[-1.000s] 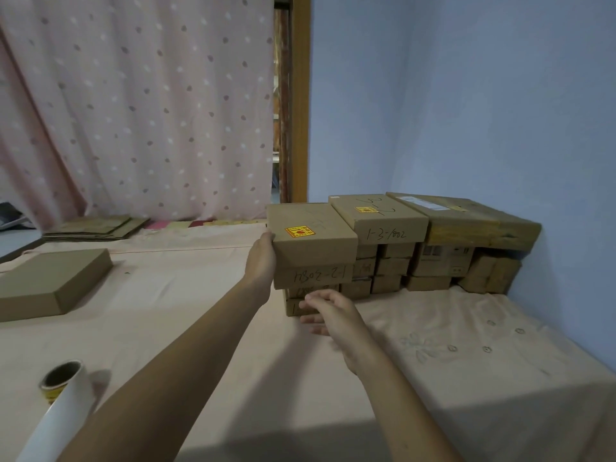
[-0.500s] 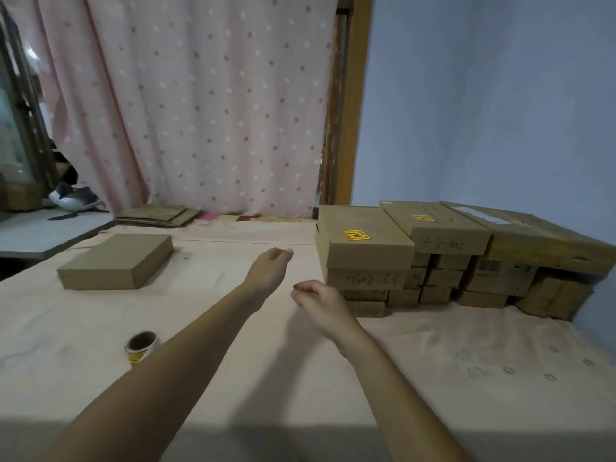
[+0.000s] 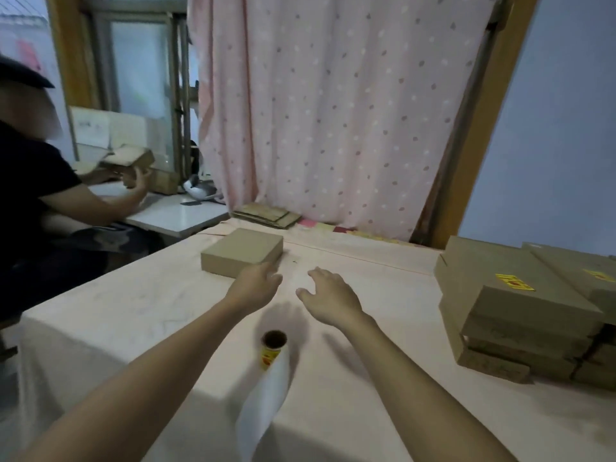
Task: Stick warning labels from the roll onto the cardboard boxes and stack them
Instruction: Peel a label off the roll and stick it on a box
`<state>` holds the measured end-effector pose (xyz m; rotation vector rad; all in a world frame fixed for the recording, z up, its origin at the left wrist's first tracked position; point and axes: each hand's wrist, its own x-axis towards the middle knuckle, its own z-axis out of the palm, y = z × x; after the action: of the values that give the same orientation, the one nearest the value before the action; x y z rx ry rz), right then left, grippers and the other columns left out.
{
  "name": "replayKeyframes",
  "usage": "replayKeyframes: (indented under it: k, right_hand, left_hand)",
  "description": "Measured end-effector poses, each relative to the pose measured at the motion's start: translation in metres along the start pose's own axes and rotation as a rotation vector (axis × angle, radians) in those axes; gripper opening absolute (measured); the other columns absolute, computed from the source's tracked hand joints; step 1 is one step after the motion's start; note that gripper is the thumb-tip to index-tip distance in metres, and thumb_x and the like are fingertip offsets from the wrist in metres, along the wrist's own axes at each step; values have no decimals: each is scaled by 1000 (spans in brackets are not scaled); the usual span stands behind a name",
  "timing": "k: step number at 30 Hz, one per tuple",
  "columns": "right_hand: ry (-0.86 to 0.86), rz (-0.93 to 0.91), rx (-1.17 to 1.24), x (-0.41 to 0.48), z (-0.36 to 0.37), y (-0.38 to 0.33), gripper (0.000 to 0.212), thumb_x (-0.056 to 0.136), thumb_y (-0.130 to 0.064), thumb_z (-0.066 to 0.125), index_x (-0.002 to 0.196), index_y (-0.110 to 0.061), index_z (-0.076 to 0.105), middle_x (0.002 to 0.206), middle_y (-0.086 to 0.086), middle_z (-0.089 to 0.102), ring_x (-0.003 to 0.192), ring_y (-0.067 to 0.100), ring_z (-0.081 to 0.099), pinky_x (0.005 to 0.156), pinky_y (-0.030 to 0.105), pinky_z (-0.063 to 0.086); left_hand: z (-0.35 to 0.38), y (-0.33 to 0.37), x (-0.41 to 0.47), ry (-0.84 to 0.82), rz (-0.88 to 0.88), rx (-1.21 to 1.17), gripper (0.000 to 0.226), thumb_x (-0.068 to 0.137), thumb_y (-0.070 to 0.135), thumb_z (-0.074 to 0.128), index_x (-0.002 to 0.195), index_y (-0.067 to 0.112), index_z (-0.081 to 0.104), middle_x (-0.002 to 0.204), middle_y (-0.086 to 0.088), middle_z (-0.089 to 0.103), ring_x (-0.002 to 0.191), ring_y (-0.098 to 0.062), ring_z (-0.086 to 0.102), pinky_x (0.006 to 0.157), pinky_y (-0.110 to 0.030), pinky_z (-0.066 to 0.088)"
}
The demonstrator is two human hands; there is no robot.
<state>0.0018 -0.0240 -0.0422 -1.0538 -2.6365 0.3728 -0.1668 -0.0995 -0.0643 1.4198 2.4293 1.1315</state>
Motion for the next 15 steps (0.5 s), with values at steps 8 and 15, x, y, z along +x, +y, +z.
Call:
replayKeyframes:
  k: [8,15]
  right_hand:
    - [-89,-40,-37,75,64,-32,68,104,-54,42,162,-22,28,170,-3,20,155,21,21,122,40,24]
    - [-71,38,200,128,99,-27,71,103,-57,45,162,-23,26,166,0,33,150,24,33,117,39,32]
  left_hand:
    - [-40,-130,23,92,-136,333,43,103,42,40,138,19,51,143,-6,50,130,-28,43,98,-42,46]
    - [-27,-162,64,269,-283,-96,54,104,45,45,144,7,43,147,-12,46,136,-29,41,103,-43,39]
